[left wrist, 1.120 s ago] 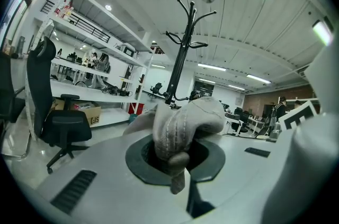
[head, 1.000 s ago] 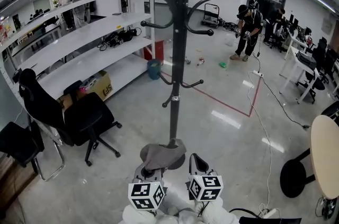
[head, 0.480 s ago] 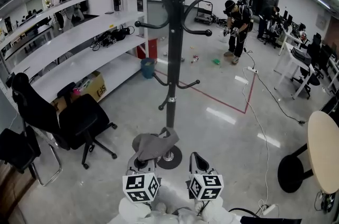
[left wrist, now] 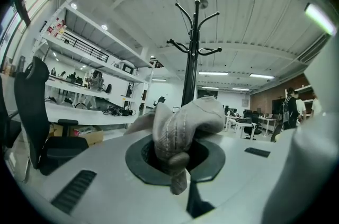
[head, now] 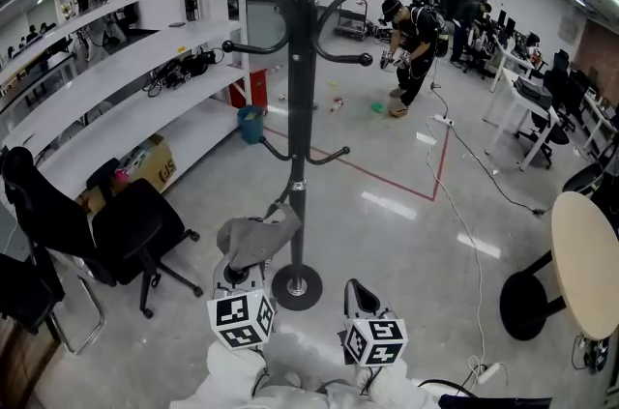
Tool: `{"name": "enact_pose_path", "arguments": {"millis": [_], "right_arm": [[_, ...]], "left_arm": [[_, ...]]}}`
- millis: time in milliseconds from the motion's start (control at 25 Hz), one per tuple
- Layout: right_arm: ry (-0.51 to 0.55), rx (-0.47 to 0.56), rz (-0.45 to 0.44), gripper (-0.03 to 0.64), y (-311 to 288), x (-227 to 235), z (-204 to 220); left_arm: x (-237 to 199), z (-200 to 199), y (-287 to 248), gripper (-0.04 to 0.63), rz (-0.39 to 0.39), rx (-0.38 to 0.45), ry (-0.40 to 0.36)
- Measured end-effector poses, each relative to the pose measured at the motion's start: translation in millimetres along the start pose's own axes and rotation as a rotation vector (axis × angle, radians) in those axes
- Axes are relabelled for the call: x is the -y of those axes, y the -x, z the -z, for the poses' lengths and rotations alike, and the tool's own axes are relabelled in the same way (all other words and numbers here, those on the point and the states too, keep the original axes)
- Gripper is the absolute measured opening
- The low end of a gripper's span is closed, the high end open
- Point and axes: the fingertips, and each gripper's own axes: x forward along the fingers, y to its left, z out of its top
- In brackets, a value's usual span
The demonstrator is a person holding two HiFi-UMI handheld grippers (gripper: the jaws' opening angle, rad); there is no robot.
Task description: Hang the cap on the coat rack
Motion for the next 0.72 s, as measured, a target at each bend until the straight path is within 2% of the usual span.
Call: {"name": "enact_pose_path", "arguments": {"millis": [720], "right_arm": [[-0.023, -0.034, 0.066, 0.010, -4, 23, 8]], "left_arm": [[-13, 32, -43, 0.015, -0.033, -0.056, -0.033]]}}
